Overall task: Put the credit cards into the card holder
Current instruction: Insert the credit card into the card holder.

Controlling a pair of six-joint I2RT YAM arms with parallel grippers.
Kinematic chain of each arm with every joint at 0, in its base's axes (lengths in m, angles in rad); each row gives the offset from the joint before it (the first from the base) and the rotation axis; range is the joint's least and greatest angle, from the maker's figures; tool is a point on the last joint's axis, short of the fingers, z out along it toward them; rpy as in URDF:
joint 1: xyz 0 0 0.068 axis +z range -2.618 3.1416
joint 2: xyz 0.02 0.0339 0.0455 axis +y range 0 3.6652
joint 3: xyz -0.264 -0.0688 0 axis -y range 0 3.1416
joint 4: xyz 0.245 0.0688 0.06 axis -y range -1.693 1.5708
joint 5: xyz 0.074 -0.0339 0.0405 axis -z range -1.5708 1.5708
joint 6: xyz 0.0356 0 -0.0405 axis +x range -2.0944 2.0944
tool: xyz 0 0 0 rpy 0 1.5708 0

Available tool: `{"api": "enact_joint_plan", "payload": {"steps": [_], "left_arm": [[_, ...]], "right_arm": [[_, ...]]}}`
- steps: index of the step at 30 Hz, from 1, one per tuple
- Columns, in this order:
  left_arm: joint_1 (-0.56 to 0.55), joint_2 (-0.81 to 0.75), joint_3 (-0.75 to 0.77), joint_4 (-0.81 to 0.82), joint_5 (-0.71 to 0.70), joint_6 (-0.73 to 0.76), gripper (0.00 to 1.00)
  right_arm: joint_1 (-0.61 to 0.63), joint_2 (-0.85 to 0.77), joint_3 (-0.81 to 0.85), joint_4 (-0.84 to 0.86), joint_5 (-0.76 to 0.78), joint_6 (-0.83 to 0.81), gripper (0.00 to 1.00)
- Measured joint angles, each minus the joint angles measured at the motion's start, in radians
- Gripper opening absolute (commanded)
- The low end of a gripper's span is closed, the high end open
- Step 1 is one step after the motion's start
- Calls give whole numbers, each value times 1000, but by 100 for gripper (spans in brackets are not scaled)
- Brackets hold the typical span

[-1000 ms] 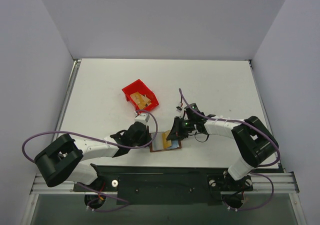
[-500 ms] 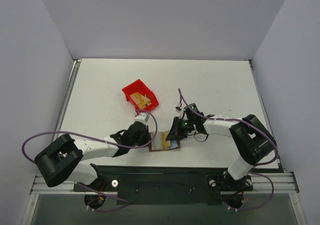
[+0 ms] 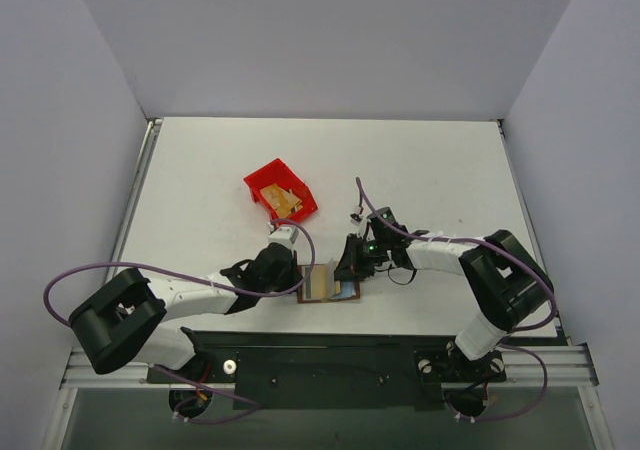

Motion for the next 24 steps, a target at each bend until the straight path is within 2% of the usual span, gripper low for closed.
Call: {"api": "enact_joint_plan", "payload": {"steps": [24], "left_arm": [[0,0,0,-1,-1,0,0]], "right_arm": [[8,-70,-4,-70,28,-27,0]]}}
